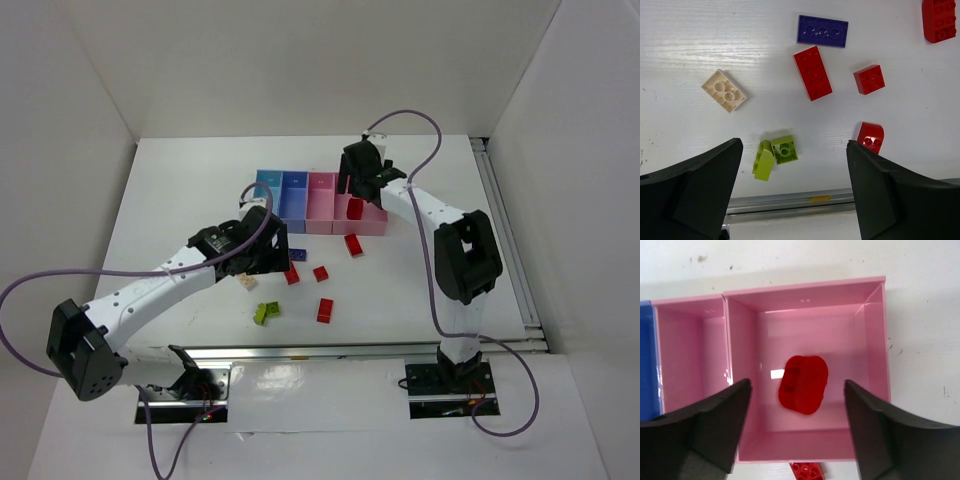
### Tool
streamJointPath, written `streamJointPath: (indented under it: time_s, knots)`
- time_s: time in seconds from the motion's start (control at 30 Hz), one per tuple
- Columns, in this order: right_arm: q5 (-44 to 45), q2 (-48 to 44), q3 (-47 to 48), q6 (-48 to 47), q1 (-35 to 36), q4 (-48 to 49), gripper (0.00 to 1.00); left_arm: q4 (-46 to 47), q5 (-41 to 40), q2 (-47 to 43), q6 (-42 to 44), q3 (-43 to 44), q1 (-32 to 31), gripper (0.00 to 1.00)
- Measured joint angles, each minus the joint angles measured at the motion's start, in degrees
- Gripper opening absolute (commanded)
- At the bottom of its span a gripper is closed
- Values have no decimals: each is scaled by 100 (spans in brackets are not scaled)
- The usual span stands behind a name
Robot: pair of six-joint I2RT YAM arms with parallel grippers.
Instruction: Sort the legos into containers by color
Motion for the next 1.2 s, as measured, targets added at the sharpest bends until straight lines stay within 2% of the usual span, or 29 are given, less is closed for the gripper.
streamJointPath:
  time_s: [0.23, 0.33, 0.47, 0.6, 0.97, 1.03, 1.2]
  knots:
    - [20, -175, 190, -175, 20, -146, 90, -59, -70, 101, -20, 0, 0, 95]
    - [26, -896, -573, -197, 170, -66, 90, -92, -142, 37, -20, 0, 0, 95]
    - [-57, -2433, -2044, -136, 472, -9, 90, -142, -229, -160, -17, 0, 0, 96]
    - [-116, -3279, -2789, -42, 785, 59, 90, -140, -188, -267, -4, 0, 0, 98]
    - [31, -3213, -3101, 81, 1510, 101, 92, -120, 107, -435, 155, -9, 0, 99]
    - [22, -3126, -3097, 120, 1683, 101, 97, -120, 166, -518, 177, -9, 0, 99]
    - [-149, -2754, -2697, 107, 1847, -90, 97, -70, 348, -859, 155, -96, 0, 99]
